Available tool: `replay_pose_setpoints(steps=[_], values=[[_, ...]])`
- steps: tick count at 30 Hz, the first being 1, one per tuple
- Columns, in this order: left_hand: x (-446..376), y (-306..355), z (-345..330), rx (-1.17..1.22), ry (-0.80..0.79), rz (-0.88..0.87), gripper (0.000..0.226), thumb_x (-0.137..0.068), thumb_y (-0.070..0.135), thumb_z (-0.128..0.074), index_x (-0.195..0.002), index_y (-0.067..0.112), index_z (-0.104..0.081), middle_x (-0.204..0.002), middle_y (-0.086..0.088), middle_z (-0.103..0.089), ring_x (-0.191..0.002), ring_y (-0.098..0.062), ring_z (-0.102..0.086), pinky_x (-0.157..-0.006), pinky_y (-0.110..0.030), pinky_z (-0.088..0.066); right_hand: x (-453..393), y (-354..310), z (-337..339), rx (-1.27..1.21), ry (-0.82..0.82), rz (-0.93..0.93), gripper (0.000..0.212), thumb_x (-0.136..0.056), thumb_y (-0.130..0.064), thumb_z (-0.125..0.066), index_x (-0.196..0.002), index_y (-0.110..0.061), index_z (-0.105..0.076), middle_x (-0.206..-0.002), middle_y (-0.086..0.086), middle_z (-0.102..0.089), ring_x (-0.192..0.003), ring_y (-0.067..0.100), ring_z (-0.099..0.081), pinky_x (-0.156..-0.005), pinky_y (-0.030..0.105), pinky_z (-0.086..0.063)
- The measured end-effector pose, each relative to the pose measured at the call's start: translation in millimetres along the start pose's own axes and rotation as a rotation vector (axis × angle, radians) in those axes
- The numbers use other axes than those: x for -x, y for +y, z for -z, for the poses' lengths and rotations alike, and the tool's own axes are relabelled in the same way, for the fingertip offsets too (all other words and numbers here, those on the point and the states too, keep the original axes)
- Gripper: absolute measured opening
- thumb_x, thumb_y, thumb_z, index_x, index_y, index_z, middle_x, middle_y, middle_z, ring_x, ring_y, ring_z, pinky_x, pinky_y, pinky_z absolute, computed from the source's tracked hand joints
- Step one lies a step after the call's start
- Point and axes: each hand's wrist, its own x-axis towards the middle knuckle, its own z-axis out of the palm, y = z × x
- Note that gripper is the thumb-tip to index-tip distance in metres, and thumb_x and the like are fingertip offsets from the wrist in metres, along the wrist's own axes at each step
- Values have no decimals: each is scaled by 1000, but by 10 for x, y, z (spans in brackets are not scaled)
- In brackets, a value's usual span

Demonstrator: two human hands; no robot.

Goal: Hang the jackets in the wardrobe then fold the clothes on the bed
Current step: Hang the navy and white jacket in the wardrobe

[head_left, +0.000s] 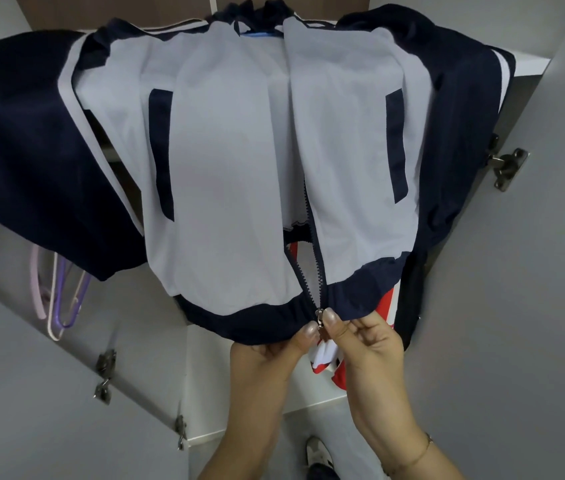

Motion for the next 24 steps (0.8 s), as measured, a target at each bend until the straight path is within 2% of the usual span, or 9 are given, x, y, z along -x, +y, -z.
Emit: replay_pose_setpoints(steps=[2,5,8,10,15,17,19,21,24], values=[[-7,-1,34,-39,-8,8,27,-70,20,-79,-96,30,-77,-96,-3,-77,-91,-17,-73,-82,-26,-57,-12,6,-1,-6,-3,-24,13,-69,-26,-75,-80,-18,-77,-73,5,-71,-71,14,-68,-70,21,-55],[-40,-7,110,-24,-23,21,27,-70,15,-78,-97,16,-78,-95,-8,-76,-90,-19,-73,-77,-23,-56,-25,26,-9,60,-37,-85,16,-72,-29,-72,-79,-14,-75,-71,8,-70,-66,15,-66,-60,19,-52],[-69,-6,187,-30,-28,13,24,-75,11,-75,-98,17,-77,-96,-6,-76,-89,-15,-72,-76,-20,-54,-30,54,9,189,-85,-208,47,-77,-41,-65,-83,6,-63,-68,14,-66,-59,15,-62,-55,18,-48],[-93,1,229,-59,-31,2,19,-78,10,-74,-92,22,-79,-93,-5,-77,-88,-13,-72,-76,-19,-53,-1,59,19,263,-186,-259,53,-79,-46,-60,-86,7,-63,-69,10,-65,-62,13,-60,-57,20,-49],[-121,10,315,-126,-66,-43,13,-77,17,-74,-88,21,-78,-91,-3,-77,-91,-13,-72,-76,-16,-52,90,55,8,396,-326,-158,29,-91,-28,-55,-78,-3,-64,-59,3,-61,-54,13,-54,-54,22,-45],[-120,-8,351,-149,-65,-51,13,-77,16,-74,-90,17,-77,-92,-3,-77,-92,-13,-72,-77,-16,-52,81,-4,-27,319,-342,-222,25,-96,-14,-55,-74,-5,-65,-57,6,-59,-48,16,-51,-48,25,-44],[-123,-11,380,-170,-60,-51,18,-81,8,-74,-96,18,-75,-96,0,-77,-96,-13,-71,-79,-17,-53,39,-124,-69,171,-347,-337,22,-90,-15,-60,-71,-9,-67,-55,6,-56,-40,14,-45,-37,22,-38],[-135,9,405,-201,-52,-50,21,-82,6,-73,-97,21,-75,-97,-2,-76,-98,-17,-71,-84,-26,-56,-51,-267,-106,166,-362,-375,22,-91,-16,-58,-73,-8,-66,-46,2,-48,-33,9,-33,-33,17,-24],[-156,45,460,-326,-1,-86,23,-81,11,-77,-79,33,-75,-89,-13,-74,-90,-27,-71,-85,-44,-56,-231,-499,-223,153,-373,-359,24,-91,-12,-57,-71,-5,-68,-43,1,-33,-32,8,-21,-33,19,-14]])
